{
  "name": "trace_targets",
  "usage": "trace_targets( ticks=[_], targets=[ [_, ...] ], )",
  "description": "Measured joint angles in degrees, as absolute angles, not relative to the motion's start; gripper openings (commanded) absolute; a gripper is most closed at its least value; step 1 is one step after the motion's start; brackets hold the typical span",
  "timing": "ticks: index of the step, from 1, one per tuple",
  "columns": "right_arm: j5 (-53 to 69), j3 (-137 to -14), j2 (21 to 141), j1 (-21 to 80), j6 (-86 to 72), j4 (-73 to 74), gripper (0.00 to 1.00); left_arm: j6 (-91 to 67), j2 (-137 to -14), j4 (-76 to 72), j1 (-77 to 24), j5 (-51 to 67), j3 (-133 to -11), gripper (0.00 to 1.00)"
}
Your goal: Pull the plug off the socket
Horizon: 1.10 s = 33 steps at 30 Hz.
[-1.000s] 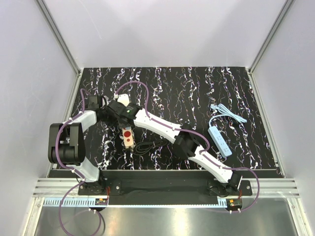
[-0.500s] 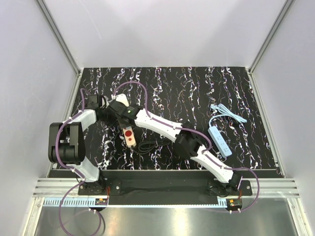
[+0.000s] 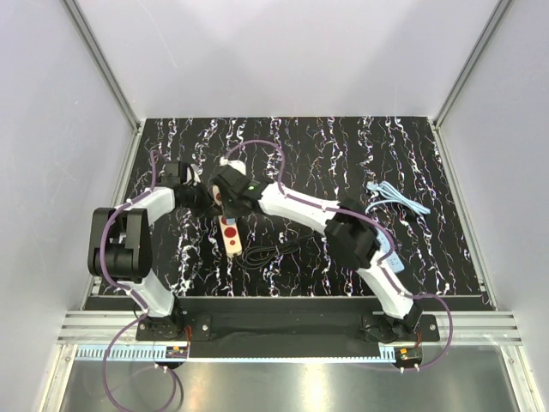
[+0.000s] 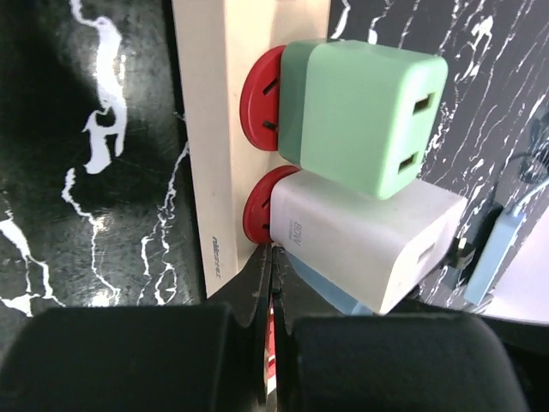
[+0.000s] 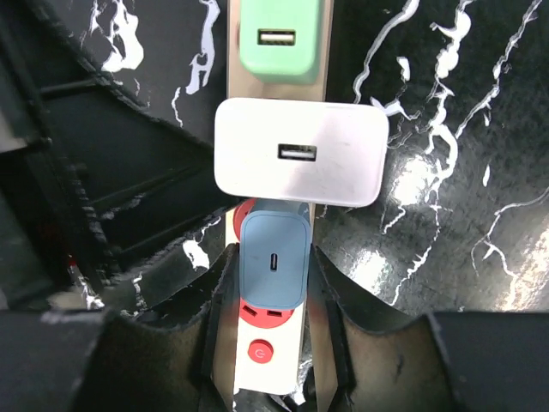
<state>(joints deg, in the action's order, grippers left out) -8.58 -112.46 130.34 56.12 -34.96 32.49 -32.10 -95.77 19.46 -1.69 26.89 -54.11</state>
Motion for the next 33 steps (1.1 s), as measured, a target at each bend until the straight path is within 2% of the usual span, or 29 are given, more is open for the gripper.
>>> trace_targets(
  ticks=[6, 10, 13, 22, 30, 32, 33],
  targets=[
    [-19.35, -140.09, 144.11, 61.17, -29.54, 52.29, 0.00, -31.35, -95.74, 21.39, -0.12, 25.96, -54.17, 0.00],
    [-22.68, -143.35, 145.82, 62.15, -28.23, 54.48, 0.00, -30.98, -95.74, 21.98, 0.36, 25.98, -54.17, 0.00],
    [-22.92, -140.86, 144.68, 62.26, -27.68, 52.77, 0.00, -31.14, -95.74, 22.04, 0.36, 25.87, -54.19, 0.00],
    [-14.76, -113.91, 131.13, 58.50, -35.35, 34.50, 0.00, -31.57, -95.74, 22.59, -0.80, 26.26, -54.39, 0.00],
    [-11.22, -112.03, 130.19, 57.45, -36.07, 32.62, 0.00, -31.31, -95.59, 23.27, -0.86, 25.80, -54.85, 0.01],
    [-11.00, -112.01, 130.15, 57.45, -35.57, 32.64, 0.07, -30.55, -94.94, 23.90, -1.06, 24.71, -54.92, 0.05],
    [-10.87, -111.79, 129.97, 57.43, -35.38, 32.60, 0.26, -29.80, -94.41, 24.69, -1.13, 23.64, -54.92, 0.07]
  ],
)
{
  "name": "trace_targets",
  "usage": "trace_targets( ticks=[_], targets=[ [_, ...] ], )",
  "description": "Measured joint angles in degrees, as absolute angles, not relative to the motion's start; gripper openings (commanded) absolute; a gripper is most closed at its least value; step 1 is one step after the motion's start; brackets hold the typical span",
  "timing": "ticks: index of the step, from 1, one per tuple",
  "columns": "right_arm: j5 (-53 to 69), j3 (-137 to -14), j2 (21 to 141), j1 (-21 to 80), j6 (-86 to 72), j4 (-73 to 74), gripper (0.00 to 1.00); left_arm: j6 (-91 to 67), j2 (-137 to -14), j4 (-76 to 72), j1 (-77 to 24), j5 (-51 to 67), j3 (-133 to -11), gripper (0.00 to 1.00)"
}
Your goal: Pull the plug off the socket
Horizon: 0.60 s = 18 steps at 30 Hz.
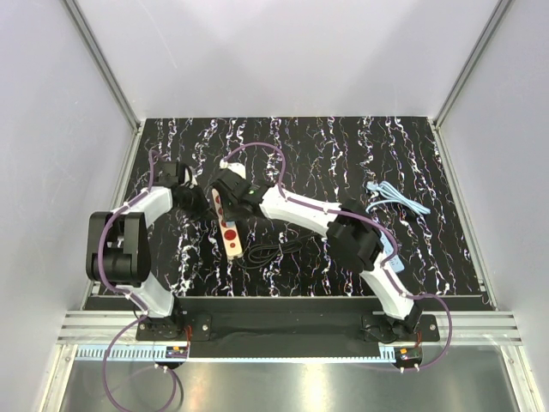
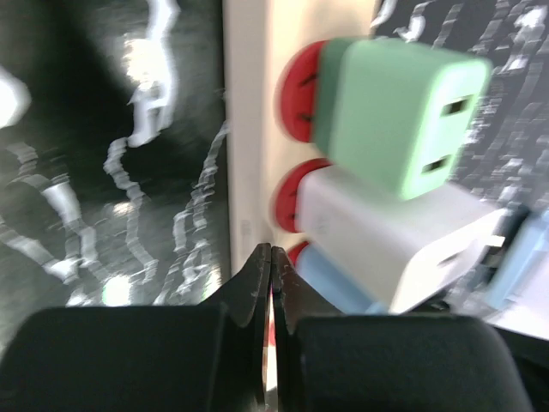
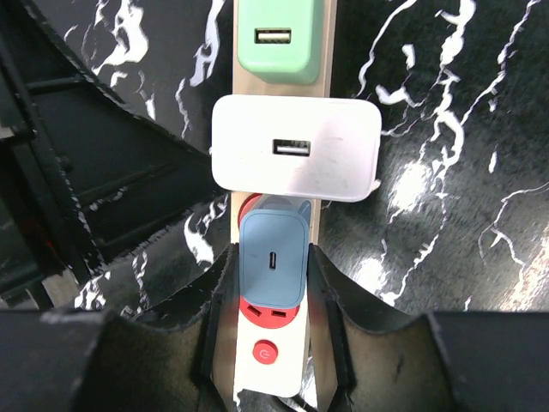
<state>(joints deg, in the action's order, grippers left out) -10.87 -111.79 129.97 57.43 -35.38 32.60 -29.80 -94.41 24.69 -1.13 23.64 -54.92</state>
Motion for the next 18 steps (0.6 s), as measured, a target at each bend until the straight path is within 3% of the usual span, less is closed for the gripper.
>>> trace_targets(
  ticks=[2, 4, 7, 10, 13, 18],
  targets=[
    [-9.76, -111.33, 129.32, 57.41, -34.94, 32.64, 0.38, -28.62, -93.06, 26.24, -0.84, 22.24, -54.65, 0.12],
    [-8.29, -111.26, 128.40, 57.45, -34.37, 32.91, 0.61, -27.77, -90.74, 27.79, -0.32, 21.17, -53.98, 0.20],
    [-6.81, -111.92, 126.04, 57.58, -32.88, 33.45, 0.75, -26.72, -85.80, 29.12, 0.99, 20.56, -52.84, 0.27],
    [-6.52, -113.95, 123.72, 57.65, -31.59, 34.28, 0.80, -26.33, -82.89, 29.65, 1.96, 20.56, -52.90, 0.29],
    [-6.48, -115.52, 120.92, 57.58, -30.44, 34.79, 0.91, -26.13, -83.40, 30.09, 2.26, 20.71, -53.82, 0.32],
    [-6.13, -120.66, 121.08, 56.75, -28.56, 37.45, 0.94, -26.15, -87.31, 29.91, 3.11, 21.12, -56.10, 0.34]
  ],
)
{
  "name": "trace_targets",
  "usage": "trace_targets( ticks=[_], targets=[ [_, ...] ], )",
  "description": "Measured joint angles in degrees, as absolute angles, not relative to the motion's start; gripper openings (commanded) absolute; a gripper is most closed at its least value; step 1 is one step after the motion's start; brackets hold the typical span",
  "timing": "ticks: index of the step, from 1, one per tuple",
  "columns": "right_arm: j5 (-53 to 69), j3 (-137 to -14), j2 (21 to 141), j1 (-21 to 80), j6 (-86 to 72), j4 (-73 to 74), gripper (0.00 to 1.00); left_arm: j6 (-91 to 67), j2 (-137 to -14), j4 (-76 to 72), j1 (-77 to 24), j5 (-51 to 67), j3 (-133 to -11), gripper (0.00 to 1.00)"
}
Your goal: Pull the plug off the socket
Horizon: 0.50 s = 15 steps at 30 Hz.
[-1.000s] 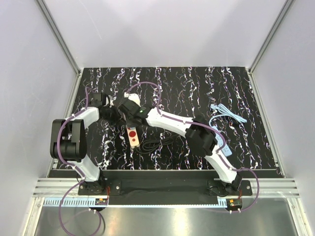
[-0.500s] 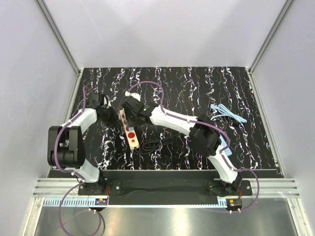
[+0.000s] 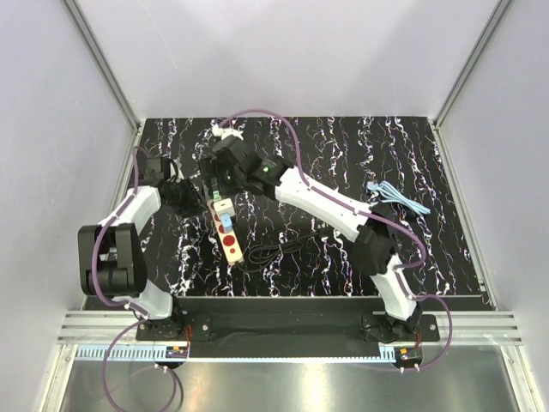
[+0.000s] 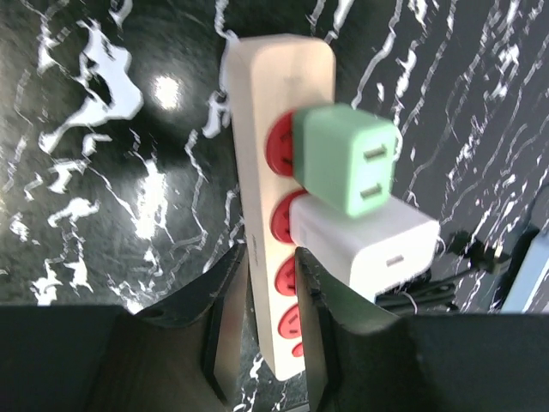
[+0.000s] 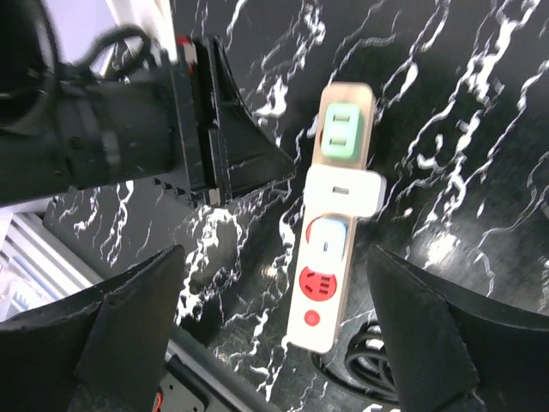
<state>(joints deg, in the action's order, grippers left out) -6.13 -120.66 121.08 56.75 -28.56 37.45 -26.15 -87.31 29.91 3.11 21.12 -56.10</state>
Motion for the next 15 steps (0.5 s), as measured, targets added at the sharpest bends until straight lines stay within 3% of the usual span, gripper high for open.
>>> trace_targets(
  ticks=[8, 15],
  targets=[
    [-6.46, -146.15, 137.27, 55.48, -27.44, 48.77, 0.95, -26.22, -94.85, 27.94, 5.91, 24.25, -58.13, 0.33],
    [-6.44, -147.92, 143.65, 55.48, -28.14, 56.82, 0.96, -26.68, -98.02, 26.11, 5.91, 26.76, -58.17, 0.33]
  ],
)
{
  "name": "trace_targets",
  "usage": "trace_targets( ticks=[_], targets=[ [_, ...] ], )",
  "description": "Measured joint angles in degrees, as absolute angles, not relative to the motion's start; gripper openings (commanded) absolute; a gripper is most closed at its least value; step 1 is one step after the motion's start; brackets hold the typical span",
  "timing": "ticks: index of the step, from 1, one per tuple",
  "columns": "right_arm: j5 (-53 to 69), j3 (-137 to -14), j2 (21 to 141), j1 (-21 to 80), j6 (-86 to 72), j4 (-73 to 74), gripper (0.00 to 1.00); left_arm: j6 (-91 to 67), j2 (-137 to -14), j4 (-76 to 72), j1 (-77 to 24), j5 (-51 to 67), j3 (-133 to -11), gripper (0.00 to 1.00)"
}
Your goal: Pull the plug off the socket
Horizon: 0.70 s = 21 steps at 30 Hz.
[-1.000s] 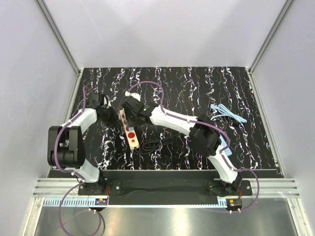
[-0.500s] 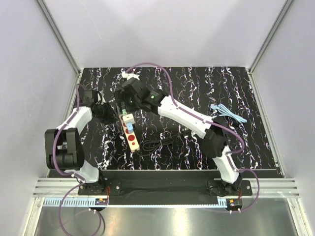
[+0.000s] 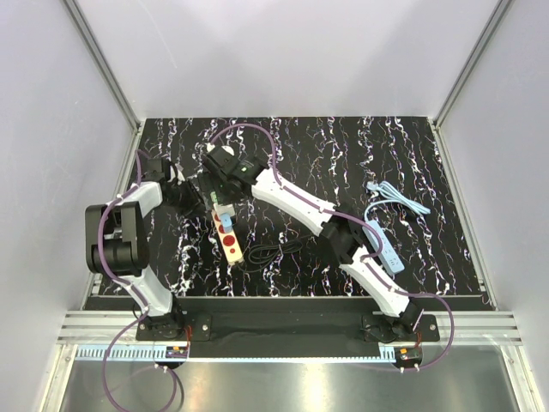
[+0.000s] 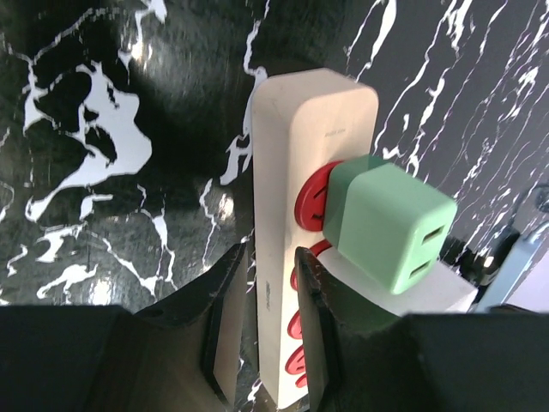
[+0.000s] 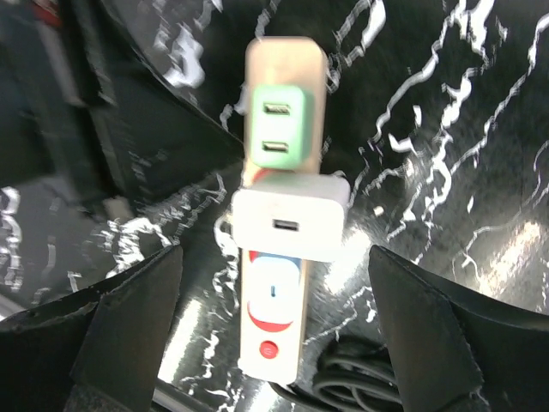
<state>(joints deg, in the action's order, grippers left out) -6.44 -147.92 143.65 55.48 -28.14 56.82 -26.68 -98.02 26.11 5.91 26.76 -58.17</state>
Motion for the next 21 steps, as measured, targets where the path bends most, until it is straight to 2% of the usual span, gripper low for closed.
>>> trace_targets(
  ticks=[11, 14, 21],
  targets=[
    [-6.39, -149.73, 146.10, 55.51, -28.53, 57.91, 0.86, -27.53, -99.18, 23.77, 5.96, 27.70, -58.17, 0.33],
    [-6.39, -150.36, 147.30, 55.51, -28.49, 57.74, 0.76, -27.59, -99.18, 23.51, 5.96, 28.16, -58.17, 0.33],
    [-6.55, -151.06, 149.29, 55.51, -28.56, 57.67, 0.77, -27.68, -99.96, 22.74, 5.96, 28.49, -58.17, 0.33]
  ],
)
